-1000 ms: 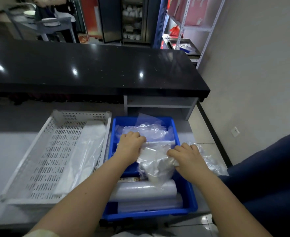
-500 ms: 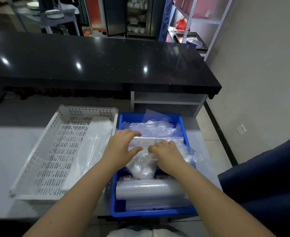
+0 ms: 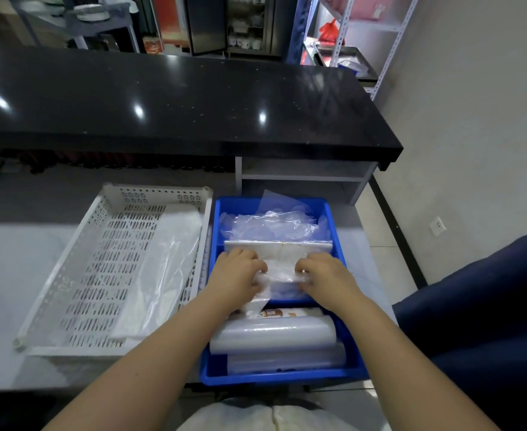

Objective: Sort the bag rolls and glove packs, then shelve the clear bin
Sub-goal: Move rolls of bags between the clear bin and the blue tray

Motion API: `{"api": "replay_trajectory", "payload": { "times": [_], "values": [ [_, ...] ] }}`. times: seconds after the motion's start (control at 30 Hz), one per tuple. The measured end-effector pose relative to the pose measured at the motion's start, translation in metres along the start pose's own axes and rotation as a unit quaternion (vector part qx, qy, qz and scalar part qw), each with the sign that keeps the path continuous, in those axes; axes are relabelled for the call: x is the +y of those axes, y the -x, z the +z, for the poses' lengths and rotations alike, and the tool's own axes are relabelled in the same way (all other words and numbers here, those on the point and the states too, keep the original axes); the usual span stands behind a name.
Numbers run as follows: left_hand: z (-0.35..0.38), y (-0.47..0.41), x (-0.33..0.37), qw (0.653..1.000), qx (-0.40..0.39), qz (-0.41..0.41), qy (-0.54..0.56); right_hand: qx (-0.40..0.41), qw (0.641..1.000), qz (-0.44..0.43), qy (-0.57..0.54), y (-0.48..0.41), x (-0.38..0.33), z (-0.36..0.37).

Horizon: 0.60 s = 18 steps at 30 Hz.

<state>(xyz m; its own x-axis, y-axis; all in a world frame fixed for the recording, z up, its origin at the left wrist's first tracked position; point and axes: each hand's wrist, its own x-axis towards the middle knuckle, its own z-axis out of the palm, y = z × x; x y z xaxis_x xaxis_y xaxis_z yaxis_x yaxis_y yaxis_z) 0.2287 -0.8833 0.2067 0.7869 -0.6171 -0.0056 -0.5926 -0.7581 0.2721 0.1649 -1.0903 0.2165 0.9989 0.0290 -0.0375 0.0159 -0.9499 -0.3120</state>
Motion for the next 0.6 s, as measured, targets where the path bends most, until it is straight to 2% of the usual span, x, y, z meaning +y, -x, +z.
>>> {"api": "replay_trajectory", "payload": {
  "times": [0.17,0.27,0.33,0.4,0.47,0.53,0.6],
  "values": [
    [-0.004,-0.010,-0.001,0.998,-0.016,-0.003,-0.053,-0.085,0.995,0.057,-0.013,-0.003,-0.008,0.003],
    [-0.012,-0.003,-0.002,0.999,0.007,0.006,-0.034,-0.115,0.989,0.069,-0.054,0.002,0.002,-0.006],
    [-0.019,0.011,-0.002,0.997,0.066,0.019,0.018,-0.093,0.992,0.049,-0.071,0.009,0.010,-0.014],
    [-0.022,0.026,-0.003,0.992,0.099,0.040,0.069,-0.008,0.997,-0.004,-0.074,0.015,0.011,-0.016],
    [-0.021,0.038,-0.004,0.992,0.059,0.034,0.106,0.039,0.995,-0.048,-0.074,0.018,0.005,-0.013],
    [-0.016,0.041,-0.003,0.995,-0.004,0.012,0.102,0.016,0.996,-0.069,-0.058,0.017,-0.002,-0.006],
    [-0.012,0.040,-0.002,0.997,-0.022,0.005,0.077,-0.009,0.996,-0.078,-0.032,0.015,-0.005,0.000]
  ]
}}
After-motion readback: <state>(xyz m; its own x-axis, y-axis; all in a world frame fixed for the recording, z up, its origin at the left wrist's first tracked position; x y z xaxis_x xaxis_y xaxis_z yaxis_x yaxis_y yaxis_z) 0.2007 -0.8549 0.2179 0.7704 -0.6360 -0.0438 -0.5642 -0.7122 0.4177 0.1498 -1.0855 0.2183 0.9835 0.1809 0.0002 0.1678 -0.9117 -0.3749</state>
